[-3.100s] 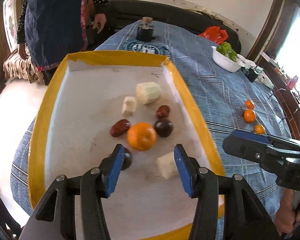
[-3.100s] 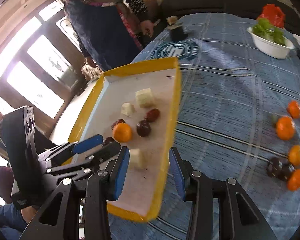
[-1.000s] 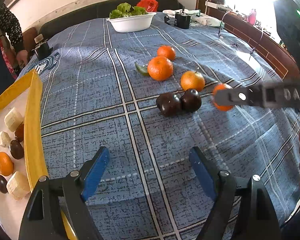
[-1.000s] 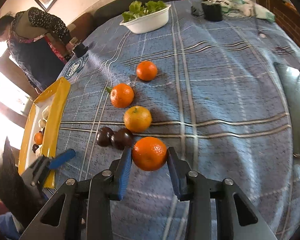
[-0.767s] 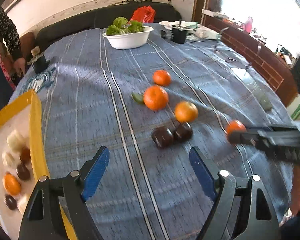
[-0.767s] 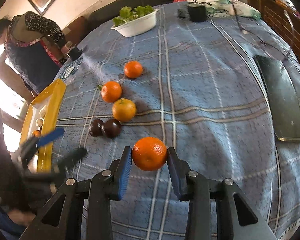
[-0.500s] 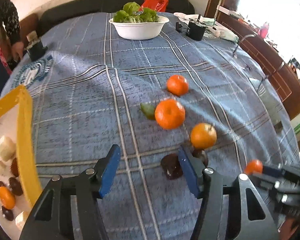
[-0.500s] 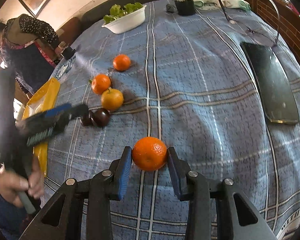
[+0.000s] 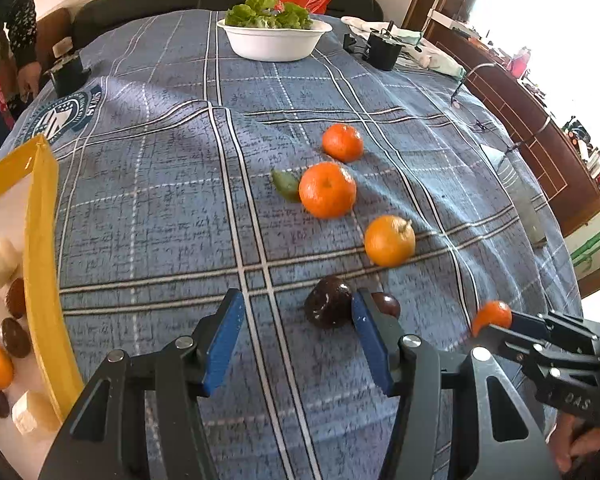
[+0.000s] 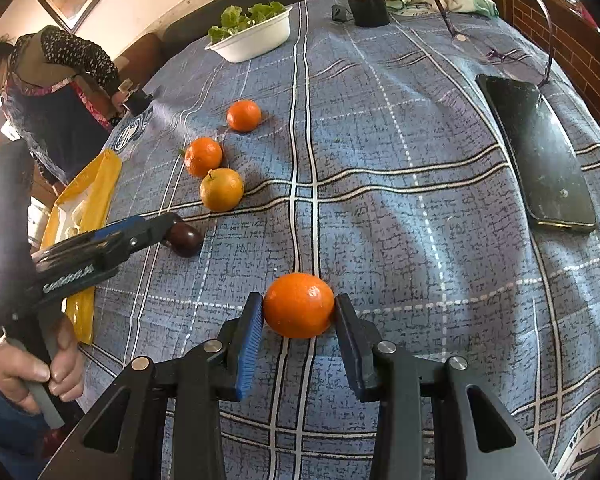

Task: Organize fruits
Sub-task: 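Hold the mandarin with the right gripper while the left gripper grasps a dark plum, then carry the plum and mandarin over the yellow tray and open both grippers, then move the left gripper to a dark plum on the tablecloth and grasp it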

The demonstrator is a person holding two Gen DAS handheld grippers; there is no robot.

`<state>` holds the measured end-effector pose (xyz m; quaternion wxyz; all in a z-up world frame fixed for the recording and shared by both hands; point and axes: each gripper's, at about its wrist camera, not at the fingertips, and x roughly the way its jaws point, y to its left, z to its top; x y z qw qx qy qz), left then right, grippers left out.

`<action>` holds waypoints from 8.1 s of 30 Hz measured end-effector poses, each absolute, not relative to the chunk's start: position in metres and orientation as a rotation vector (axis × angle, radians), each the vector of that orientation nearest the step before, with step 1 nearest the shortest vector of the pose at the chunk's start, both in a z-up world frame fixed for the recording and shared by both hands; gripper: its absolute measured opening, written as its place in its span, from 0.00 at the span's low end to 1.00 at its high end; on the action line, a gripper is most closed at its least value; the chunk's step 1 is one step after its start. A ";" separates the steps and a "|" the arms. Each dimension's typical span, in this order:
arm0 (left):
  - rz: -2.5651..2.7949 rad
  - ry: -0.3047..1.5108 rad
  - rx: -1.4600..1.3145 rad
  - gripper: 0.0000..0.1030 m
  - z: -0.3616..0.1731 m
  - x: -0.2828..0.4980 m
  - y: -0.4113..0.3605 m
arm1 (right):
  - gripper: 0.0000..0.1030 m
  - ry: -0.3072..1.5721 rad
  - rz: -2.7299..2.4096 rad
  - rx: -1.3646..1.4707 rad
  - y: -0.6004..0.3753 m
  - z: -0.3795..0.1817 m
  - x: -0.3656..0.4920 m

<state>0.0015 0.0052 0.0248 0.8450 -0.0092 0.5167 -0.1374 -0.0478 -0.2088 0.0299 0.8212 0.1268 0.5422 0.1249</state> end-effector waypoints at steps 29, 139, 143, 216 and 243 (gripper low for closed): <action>-0.389 1.055 0.068 0.55 0.045 -0.036 0.005 | 0.39 1.159 0.259 0.262 -0.206 0.028 -0.048; -0.152 0.912 -0.172 0.25 0.072 -0.076 0.158 | 0.38 1.048 0.535 -0.012 -0.059 0.077 -0.053; -0.099 0.911 -0.201 0.25 0.071 -0.078 0.189 | 0.39 1.041 0.584 -0.036 -0.038 0.083 -0.050; 0.267 0.932 -0.259 0.57 0.085 -0.138 0.226 | 0.40 1.115 0.954 0.149 -0.010 0.079 -0.056; -0.086 0.887 -0.188 0.58 0.099 -0.094 0.181 | 0.42 1.140 0.360 0.390 -0.121 0.057 -0.055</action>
